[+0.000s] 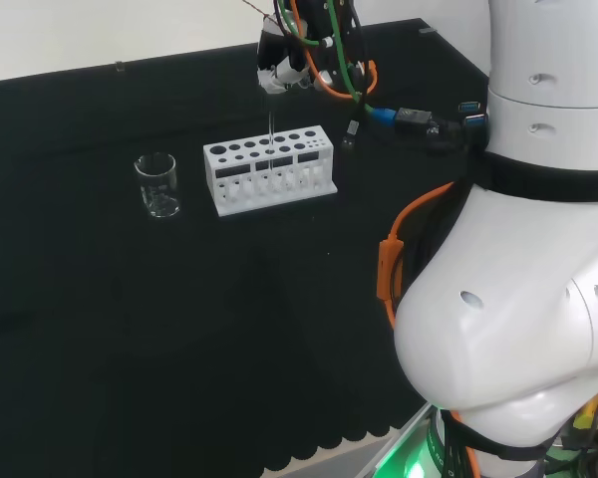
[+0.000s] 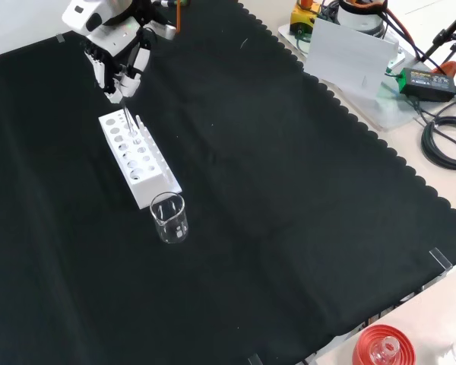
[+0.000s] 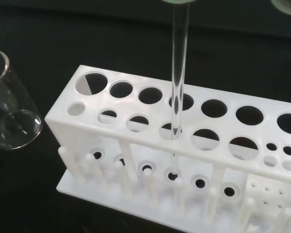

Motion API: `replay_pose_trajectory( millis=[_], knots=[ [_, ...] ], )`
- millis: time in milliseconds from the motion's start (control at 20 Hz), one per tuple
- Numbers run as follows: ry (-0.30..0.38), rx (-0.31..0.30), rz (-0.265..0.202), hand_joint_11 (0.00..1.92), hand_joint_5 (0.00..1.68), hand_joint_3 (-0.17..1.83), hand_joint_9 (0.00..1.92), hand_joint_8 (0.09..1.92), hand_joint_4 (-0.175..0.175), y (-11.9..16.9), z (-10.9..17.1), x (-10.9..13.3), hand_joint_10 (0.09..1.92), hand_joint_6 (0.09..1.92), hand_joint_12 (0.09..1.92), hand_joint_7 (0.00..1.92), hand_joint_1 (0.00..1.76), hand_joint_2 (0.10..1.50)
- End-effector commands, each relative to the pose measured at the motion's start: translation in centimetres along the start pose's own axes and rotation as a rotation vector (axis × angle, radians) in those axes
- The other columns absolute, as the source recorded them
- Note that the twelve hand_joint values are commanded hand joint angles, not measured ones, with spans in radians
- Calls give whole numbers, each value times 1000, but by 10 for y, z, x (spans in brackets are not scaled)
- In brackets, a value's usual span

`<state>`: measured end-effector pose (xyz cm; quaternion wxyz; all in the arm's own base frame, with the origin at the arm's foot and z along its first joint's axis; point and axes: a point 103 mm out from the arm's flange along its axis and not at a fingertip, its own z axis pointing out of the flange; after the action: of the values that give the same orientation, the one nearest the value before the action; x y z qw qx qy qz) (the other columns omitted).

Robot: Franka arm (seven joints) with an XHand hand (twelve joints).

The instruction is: Put the glass rod back on the white test tube rack.

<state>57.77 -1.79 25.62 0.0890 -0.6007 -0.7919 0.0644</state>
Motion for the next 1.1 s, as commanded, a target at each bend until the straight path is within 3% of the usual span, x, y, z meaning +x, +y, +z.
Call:
replay_pose_trajectory(
  millis=[50, 300, 400, 500, 800, 1100],
  knots=[
    [-1, 16, 14, 1580, 1057, -20, 1715, 775, -175, 0, -1, 1, 419, 649, 687, 1277, 1304, 1044],
    [25, 7, 11, 1618, 1040, -22, 1705, 673, -175, -1, -4, -2, 392, 783, 629, 1271, 1298, 1044],
    [44, 7, 12, 1652, 918, -122, 1727, 446, -175, -2, -6, -3, 351, 864, 580, 1360, 1371, 1025],
    [55, 11, 11, 1691, 755, -163, 1758, 351, -175, -2, -7, -3, 282, 958, 518, 1381, 1341, 981],
    [65, 18, 6, 1760, 443, -175, 1832, 602, -175, -3, -8, 1, 117, 974, 435, 1101, 1329, 927],
    [69, 21, 9, 1792, 362, -175, 1852, 643, -175, -8, -16, 1, 89, 910, 427, 1037, 1327, 905]
  ],
)
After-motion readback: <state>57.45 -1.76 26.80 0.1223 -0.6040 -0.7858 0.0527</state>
